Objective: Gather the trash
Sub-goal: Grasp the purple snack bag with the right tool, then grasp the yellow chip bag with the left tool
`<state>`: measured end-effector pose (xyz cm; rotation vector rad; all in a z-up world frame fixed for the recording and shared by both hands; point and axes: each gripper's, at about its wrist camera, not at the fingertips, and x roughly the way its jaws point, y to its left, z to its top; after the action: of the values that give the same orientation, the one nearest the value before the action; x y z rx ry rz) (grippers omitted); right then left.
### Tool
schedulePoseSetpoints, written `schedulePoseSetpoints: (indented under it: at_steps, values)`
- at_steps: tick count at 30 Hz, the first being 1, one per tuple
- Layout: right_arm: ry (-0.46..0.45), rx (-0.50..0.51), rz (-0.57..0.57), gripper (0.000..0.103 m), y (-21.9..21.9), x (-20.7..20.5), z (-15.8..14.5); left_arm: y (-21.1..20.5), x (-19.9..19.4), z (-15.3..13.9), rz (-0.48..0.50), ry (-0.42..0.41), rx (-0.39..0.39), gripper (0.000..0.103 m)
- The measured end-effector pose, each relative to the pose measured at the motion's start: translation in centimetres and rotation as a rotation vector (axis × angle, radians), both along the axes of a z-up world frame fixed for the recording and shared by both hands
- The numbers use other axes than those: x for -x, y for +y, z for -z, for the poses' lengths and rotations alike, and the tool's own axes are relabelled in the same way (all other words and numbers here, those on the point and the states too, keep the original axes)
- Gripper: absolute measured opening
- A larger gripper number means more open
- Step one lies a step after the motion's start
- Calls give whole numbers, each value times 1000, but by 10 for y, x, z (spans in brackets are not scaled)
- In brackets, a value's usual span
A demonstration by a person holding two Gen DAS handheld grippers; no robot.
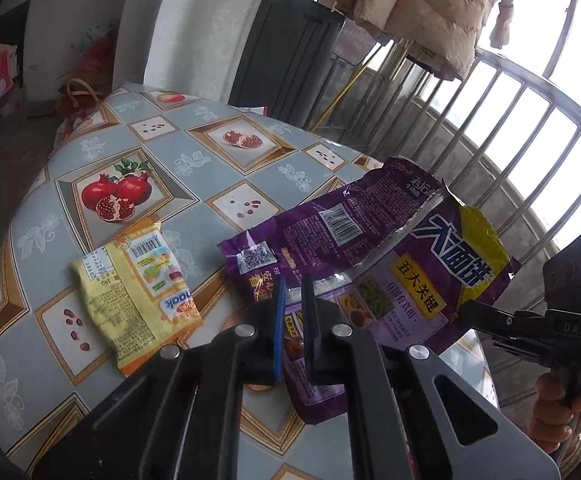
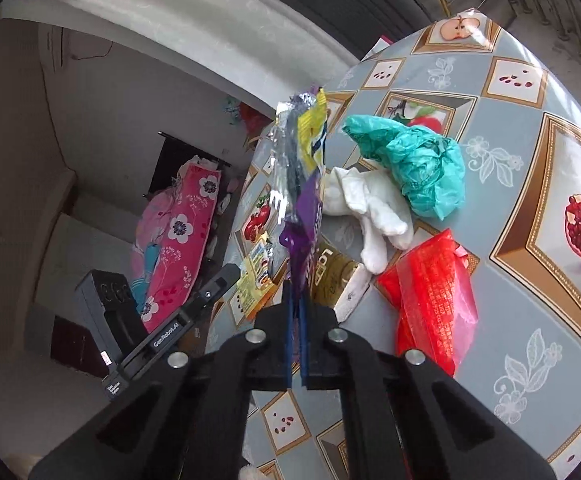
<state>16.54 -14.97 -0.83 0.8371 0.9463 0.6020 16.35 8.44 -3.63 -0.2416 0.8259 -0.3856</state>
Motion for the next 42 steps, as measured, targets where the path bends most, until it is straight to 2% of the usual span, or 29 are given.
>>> schedulePoseSetpoints:
  at_steps: [2, 5, 8, 12, 17, 20, 26, 28, 29, 32, 36, 39, 42]
  values:
    - [6, -58, -74, 2, -4, 6, -1, -1, 8, -5, 14, 0, 1, 5]
    - [43, -86, -181, 2, -11, 18, 5, -6, 22, -9, 50, 14, 8, 4]
    - [69, -56, -248, 2, -15, 37, 11, -16, 36, -5, 98, 34, -5, 4]
    - [93, 51, -199, 4, -22, 53, 14, -35, 49, 23, 137, 96, -73, 2]
    - [56, 112, -131, 8, -17, 60, 6, -43, 52, 54, 130, 162, -103, 1]
    - [49, 178, -86, 13, -5, 60, 5, -43, 52, 57, 123, 163, -102, 1]
    - [39, 306, -49, 13, 15, 64, 9, -37, 54, 59, 111, 166, -89, 1]
    - [22, 344, -56, 11, 22, 65, 7, -34, 55, 59, 103, 165, -79, 1]
    - [4, 352, -60, 6, 25, 64, 5, -32, 56, 57, 100, 165, -72, 1]
    - [-87, 319, -68, 1, 24, 73, -12, -22, 59, 45, 79, 145, -48, 1]
    - [-188, 284, -77, 1, 22, 71, -35, 5, 61, 18, 7, 81, -10, 1]
    - [-205, 293, -73, 1, 23, 58, -40, 28, 57, 4, -68, 39, -22, 1]
    - [-212, 290, -53, 1, 29, 38, -41, 47, 48, 4, -149, 53, -54, 1]
